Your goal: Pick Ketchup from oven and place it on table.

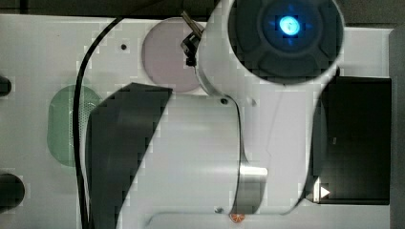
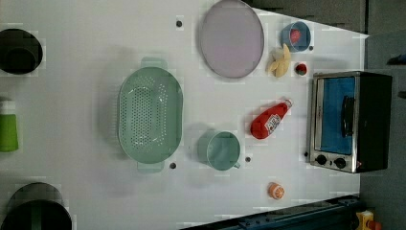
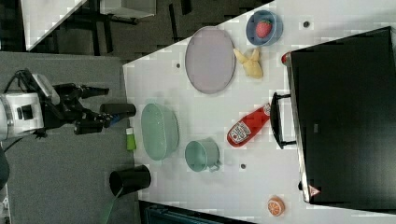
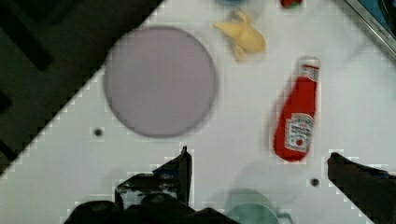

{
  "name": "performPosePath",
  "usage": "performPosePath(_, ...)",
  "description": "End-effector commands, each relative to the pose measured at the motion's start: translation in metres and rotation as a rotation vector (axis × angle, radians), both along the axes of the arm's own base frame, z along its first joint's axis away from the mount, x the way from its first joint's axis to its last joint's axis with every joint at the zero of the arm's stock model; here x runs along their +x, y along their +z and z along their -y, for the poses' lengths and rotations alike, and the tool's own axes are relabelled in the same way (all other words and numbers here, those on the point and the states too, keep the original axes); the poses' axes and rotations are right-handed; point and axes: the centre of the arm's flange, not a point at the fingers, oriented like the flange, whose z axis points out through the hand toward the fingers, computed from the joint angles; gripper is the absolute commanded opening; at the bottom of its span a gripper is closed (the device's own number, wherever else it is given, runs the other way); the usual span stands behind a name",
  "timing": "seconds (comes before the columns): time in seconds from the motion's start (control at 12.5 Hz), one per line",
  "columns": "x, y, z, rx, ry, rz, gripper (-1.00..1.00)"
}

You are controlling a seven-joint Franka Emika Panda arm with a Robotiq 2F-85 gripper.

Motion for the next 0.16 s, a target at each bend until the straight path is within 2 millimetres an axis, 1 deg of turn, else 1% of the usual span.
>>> performPosePath(0.08, 0.0022, -0.0207, 0.0052, -0.001, -0.012, -0.118, 1.00)
performPosePath(0.16, -0.0007, -0.0148, 0.0081, 0.000, -0.016, -0.132, 1.00)
